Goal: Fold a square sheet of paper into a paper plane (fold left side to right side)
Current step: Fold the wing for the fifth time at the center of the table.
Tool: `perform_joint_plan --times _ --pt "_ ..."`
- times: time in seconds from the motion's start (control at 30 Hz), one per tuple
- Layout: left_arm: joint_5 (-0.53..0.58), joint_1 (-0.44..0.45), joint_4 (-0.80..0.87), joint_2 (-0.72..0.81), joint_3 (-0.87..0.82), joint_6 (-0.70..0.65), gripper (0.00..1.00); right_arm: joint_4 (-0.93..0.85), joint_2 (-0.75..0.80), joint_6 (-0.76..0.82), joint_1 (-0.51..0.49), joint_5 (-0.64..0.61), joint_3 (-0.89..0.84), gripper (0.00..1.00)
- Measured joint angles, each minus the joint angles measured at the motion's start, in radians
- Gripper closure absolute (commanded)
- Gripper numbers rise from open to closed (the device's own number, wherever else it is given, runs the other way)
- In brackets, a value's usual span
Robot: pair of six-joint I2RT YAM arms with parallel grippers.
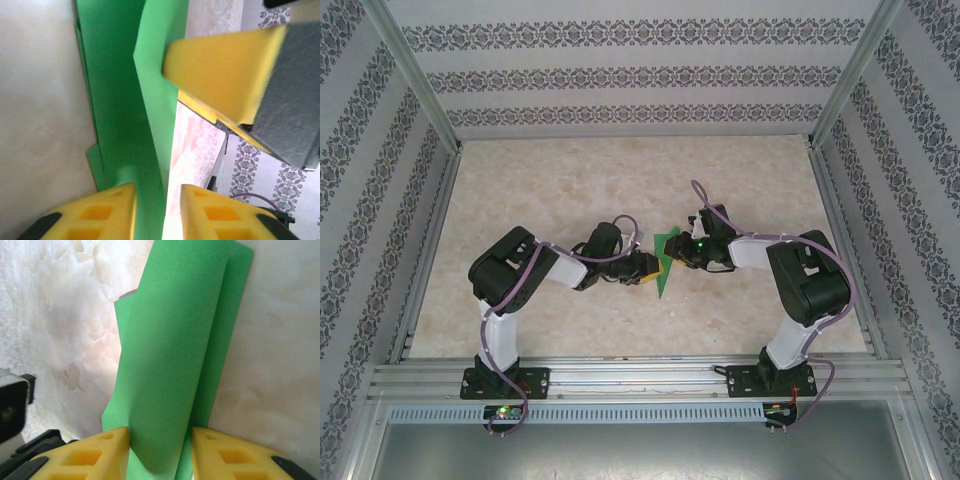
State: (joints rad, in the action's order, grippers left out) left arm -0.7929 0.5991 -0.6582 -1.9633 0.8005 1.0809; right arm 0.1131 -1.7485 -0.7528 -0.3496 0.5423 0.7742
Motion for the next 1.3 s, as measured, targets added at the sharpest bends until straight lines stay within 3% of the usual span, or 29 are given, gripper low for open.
perform_joint_plan --times 0.43,0.9,1.3 --pt "0.011 -0.038 0.075 -0.007 0.059 -0.052 0.68 -0.005 -0.001 0.000 0.000 0.000 0.003 0.62" --pt "0.007 -0.039 0.076 -0.085 0.120 -0.053 0.90 -0.021 -0.006 0.000 0.000 0.000 0.013 0.62" --pt "0.012 -0.039 0.104 -0.087 0.126 -0.068 0.94 -0.032 -0.006 0.008 0.000 0.001 0.020 0.61"
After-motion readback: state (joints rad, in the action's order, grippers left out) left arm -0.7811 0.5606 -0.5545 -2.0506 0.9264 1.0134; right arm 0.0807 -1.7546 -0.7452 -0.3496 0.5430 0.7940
